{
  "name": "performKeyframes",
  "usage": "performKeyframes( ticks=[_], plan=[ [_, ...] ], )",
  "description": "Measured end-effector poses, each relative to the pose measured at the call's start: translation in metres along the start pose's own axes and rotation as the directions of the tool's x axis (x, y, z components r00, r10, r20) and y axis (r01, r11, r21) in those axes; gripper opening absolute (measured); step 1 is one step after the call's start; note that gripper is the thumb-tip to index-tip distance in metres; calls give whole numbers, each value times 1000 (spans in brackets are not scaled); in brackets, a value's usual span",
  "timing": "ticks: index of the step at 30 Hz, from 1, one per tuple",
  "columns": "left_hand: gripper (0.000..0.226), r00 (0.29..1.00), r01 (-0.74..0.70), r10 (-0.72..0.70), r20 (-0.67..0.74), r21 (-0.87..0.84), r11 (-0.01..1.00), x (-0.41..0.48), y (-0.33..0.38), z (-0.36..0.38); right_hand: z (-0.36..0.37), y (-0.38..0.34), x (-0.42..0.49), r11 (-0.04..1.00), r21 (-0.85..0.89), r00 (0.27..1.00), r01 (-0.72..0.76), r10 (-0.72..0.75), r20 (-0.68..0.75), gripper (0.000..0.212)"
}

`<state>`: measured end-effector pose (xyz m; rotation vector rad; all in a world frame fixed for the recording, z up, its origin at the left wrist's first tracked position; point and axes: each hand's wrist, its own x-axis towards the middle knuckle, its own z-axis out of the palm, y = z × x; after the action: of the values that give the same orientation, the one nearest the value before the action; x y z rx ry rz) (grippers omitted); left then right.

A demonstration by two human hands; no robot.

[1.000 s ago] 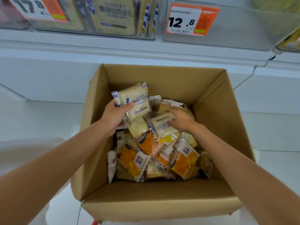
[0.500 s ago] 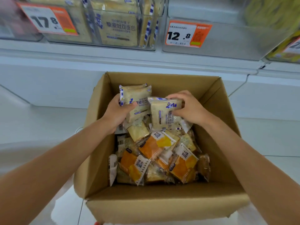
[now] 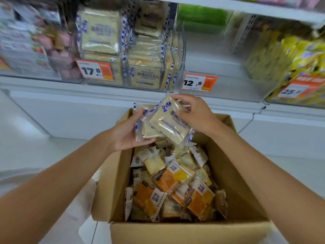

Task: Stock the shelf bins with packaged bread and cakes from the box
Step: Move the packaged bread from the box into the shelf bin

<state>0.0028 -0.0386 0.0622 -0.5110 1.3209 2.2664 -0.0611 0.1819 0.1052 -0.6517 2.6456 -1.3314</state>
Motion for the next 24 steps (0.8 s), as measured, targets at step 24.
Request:
performKeyframes(
  ticks=[24],
  plan=[
    [74,875,-282,482,-48,758,588,-13,127,18,-16,-79,76,610,715,940,-342,211,269,61]
  ],
)
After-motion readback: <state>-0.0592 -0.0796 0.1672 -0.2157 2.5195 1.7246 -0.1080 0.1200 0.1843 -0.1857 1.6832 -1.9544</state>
